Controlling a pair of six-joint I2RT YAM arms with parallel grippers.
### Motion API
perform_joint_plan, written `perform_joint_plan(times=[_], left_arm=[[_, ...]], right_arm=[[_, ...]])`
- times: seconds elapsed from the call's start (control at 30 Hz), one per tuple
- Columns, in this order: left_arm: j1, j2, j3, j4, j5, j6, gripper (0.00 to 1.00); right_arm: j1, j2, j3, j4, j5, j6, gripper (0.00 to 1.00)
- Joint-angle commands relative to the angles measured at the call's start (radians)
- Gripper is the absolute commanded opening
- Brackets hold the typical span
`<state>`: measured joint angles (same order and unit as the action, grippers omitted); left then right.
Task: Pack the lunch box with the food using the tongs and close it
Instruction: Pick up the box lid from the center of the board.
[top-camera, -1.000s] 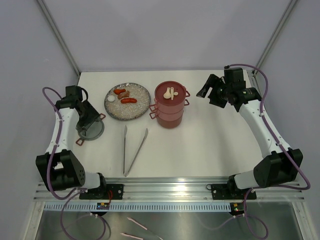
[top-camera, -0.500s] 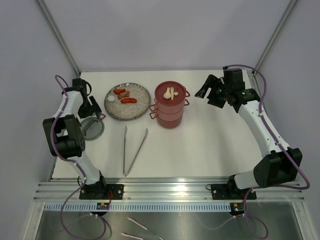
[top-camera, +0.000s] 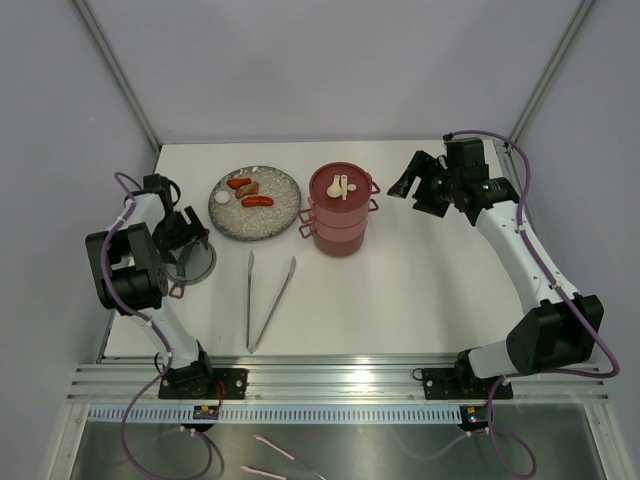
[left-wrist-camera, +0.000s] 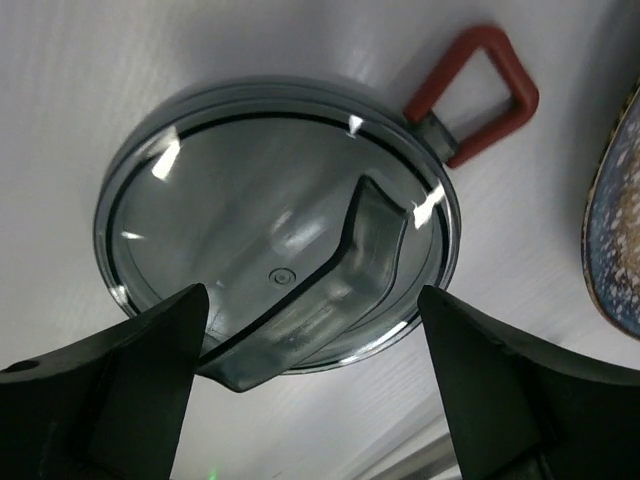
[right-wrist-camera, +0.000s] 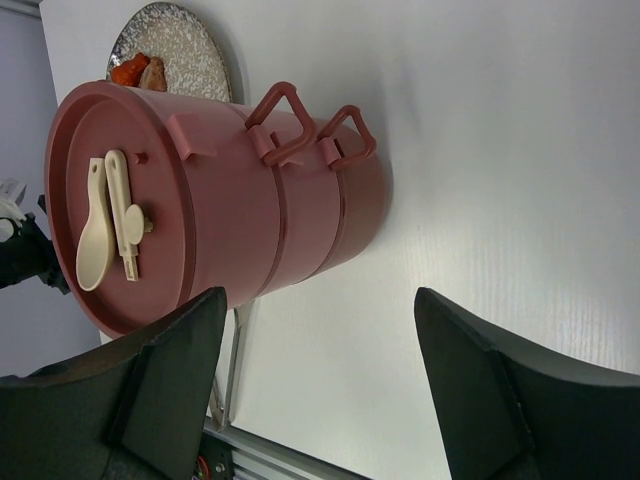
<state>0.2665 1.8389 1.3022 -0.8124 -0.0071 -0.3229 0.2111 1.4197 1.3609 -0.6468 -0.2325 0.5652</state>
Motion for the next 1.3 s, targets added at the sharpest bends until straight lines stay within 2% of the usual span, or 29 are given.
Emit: perform_joint_plan(times=[0.0,0.1,0.2,0.3,0.33,0.47,0.67,0.77,0.8,0.83,0.87,1.03,1.13,1.23,1.27], left_arm=[[-0.003,-0.081,-0.046,0.025,0.129,-0.018,0.86],[-0.007,-0.136,-0.106,0.044,0.180,-0.039,0.83],[-0.023,-0.182,-0.150,0.048,0.173,-0.056,0.76],[-0.029,-0.194,-0.161,0.053,0.145,-0.054,0.65],[-0.030,-0.190,-0.159,0.050,0.141,-0.051,0.59],[-0.030,-0.162,-0.150,0.053,0.125,-0.053,0.56],[-0.041,-0.130,-0.155,0.047,0.021,-0.068,0.52],[-0.058,-0.139,-0.159,0.048,-0.040,-0.070,0.30],[-0.067,-0.142,-0.159,0.047,-0.048,-0.067,0.10],[-0.073,-0.145,-0.158,0.041,-0.060,-0.065,0.03],[-0.079,-0.151,-0.150,0.038,-0.085,-0.059,0.00],[-0.113,-0.269,-0.103,-0.066,-0.125,-0.044,0.00],[-0.142,-0.423,-0.023,-0.151,-0.145,-0.021,0.00],[-0.170,-0.516,0.103,-0.197,-0.104,0.031,0.00],[-0.188,-0.523,0.141,-0.206,-0.050,0.063,0.00]], right_arm=[[-0.004,0.007,0.020,0.045,-0.034,-0.011,0.83],[-0.004,0.002,0.018,0.047,-0.030,-0.011,0.83],[-0.004,0.007,0.021,0.044,-0.030,-0.010,0.83],[-0.004,0.010,0.023,0.045,-0.036,-0.007,0.83],[-0.004,0.013,0.024,0.045,-0.039,-0.008,0.83],[-0.004,0.012,0.021,0.045,-0.044,-0.004,0.83],[-0.004,-0.004,0.004,0.044,-0.041,0.004,0.83],[-0.004,-0.007,0.001,0.045,-0.041,0.005,0.83],[-0.004,-0.007,-0.002,0.045,-0.042,0.007,0.83],[-0.004,-0.007,-0.002,0.044,-0.044,0.009,0.83],[-0.004,-0.007,0.001,0.042,-0.047,0.007,0.83],[-0.004,-0.016,0.012,0.013,-0.030,-0.010,0.83],[-0.004,-0.025,0.012,0.006,-0.021,-0.018,0.83],[-0.004,-0.019,0.009,0.013,-0.027,-0.018,0.83],[-0.004,-0.015,0.012,0.013,-0.030,-0.014,0.83]])
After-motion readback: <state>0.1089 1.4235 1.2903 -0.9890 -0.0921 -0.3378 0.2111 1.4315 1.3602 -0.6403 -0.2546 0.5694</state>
